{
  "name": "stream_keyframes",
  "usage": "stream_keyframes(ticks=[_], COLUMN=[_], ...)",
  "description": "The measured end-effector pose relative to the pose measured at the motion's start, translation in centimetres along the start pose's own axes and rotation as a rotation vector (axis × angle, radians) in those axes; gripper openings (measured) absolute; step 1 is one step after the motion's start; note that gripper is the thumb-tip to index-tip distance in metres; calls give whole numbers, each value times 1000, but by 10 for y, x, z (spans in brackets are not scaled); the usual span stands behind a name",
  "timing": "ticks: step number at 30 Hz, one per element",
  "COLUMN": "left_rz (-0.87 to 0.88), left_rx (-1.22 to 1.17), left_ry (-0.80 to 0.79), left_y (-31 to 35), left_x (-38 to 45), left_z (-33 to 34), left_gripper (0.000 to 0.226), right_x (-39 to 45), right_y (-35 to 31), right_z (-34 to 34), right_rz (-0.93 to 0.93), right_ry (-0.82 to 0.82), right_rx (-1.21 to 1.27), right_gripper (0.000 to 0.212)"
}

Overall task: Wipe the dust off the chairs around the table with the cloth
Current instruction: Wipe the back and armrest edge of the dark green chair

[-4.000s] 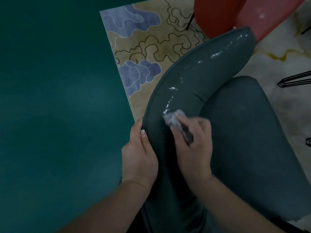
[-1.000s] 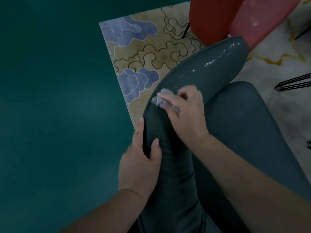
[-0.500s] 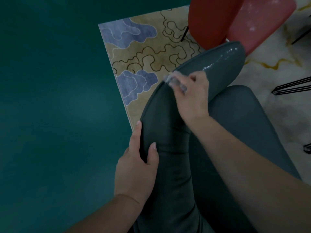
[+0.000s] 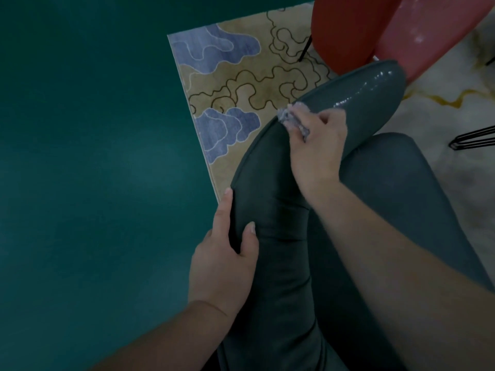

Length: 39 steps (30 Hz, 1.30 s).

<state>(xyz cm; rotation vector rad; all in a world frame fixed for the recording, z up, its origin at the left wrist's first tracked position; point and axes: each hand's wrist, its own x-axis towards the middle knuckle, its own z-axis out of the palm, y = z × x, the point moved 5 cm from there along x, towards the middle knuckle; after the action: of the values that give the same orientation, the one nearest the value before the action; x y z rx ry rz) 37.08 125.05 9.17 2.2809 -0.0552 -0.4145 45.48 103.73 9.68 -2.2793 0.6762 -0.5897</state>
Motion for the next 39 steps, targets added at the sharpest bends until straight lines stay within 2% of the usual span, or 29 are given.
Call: stream_keyframes(ticks=[3, 5, 7, 10, 12, 15, 17, 18, 23, 27, 29, 31, 34, 36, 39], left_rz=[4, -1, -3, -13, -17, -18, -10, -8, -16, -20, -11, -1, 14, 23, 16], left_rx=[22, 18, 13, 6, 15, 23, 20, 19, 1, 16, 16, 21, 10, -7, 4], left_ry=[0, -1, 7, 7, 2, 0, -2, 0, -6, -9, -5, -2, 2, 6, -4], left_y=[-1, 0, 1, 1, 0, 1, 1, 1, 1, 2, 2, 1, -1, -3, -3], left_x=[0, 1, 1, 1, 1, 0, 1, 1, 0, 1, 2, 1, 1, 3, 2], left_z=[0, 0, -1, 0, 0, 0, 0, 0, -1, -1, -1, -1, -1, 0, 1], left_gripper=[66, 66, 65, 65, 66, 66, 66, 66, 64, 65, 65, 63, 62, 60, 59], right_x=[-60, -85, -64, -5, 4, -36, -59, -55, -19, -66, -64, -42, -29, -50, -87], right_y=[-5, -10, -8, 0, -6, -33, -44, -44, -40, -51, -50, -40, -17, -13, -17], right_z=[-7, -14, -14, -9, -4, 1, 0, 0, 4, 2, -1, -3, -4, -5, -14], right_rz=[0, -99, -138, 20, 34, -226, -383, -402, -248, -374, -411, -352, -116, -111, -201], right_ry=[7, -13, -56, -47, -69, -227, -356, -387, -307, -382, -394, -274, -90, -45, -69], right_rx=[103, 64, 35, 51, -11, -50, -71, -85, -149, -38, -31, -45, -15, 8, 99], right_gripper=[25, 27, 26, 27, 26, 14, 19, 22, 21, 17, 17, 11, 19, 25, 28])
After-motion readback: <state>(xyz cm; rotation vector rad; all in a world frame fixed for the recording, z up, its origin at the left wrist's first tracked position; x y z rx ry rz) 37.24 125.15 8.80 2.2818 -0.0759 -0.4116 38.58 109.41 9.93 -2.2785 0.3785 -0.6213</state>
